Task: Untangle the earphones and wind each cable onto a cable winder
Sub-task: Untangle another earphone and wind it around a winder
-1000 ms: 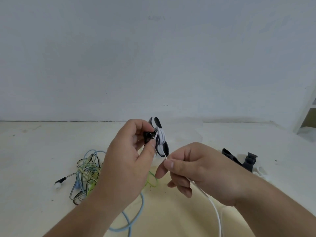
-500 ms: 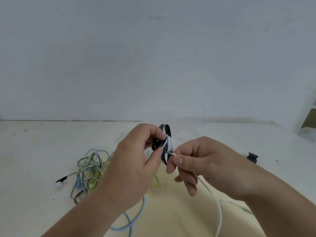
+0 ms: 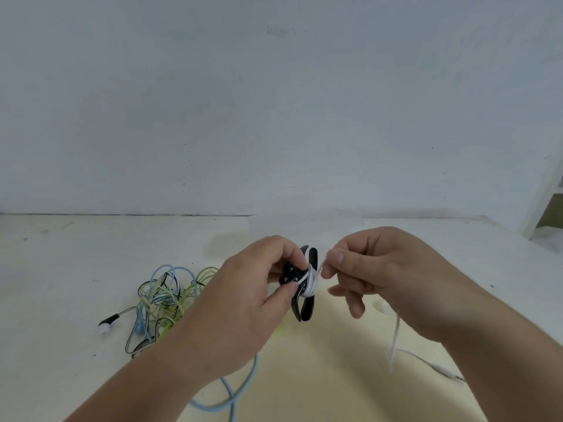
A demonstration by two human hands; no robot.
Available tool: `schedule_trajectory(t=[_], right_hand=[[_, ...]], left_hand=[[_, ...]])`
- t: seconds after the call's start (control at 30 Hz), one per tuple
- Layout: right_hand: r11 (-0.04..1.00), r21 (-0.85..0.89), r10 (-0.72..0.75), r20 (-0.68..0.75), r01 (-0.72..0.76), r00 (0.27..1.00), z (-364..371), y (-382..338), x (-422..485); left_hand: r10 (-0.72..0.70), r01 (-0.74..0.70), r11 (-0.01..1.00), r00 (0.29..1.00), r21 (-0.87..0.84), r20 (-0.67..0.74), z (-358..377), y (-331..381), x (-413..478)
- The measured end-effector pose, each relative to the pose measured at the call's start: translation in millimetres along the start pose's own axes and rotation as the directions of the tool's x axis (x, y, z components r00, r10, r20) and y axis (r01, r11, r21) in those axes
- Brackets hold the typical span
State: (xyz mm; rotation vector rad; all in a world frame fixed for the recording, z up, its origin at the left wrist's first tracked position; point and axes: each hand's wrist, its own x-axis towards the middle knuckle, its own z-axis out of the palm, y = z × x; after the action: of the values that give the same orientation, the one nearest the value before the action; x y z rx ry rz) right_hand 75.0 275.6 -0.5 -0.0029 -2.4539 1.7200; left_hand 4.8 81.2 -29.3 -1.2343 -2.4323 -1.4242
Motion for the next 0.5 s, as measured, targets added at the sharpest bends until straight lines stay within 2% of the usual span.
schedule_trajectory(t=[0.1,0.2,0.37,0.5], right_hand=[[0.984,-0.176,-0.064,-0.207,0.027,0.976,3.9,-1.9,1.8],[0.974,-0.219,-0.114,-0.294,0.049,0.949,4.8,-1.6,5.1],[0.993,-0.111,0.010,-0.255,-0.039,0.967,9.8,5.1,9.0],[0.993,-0.025,0.109,-0.161,-0.115,0.981,14.2,8.6,9.3]], left_hand=[[-0.006,0.007,1.000,0.997,-0.009,0.072,2.3,2.5,-1.2],[-0.021,0.041,0.984,0.993,-0.172,0.118,2.8,9.4,-3.7],[-0.009,0.051,0.916,0.994,-0.397,0.106,1.3,12.7,-0.3],[0.000,0.006,0.893,1.000,-0.449,0.013,2.5,8.7,2.5]])
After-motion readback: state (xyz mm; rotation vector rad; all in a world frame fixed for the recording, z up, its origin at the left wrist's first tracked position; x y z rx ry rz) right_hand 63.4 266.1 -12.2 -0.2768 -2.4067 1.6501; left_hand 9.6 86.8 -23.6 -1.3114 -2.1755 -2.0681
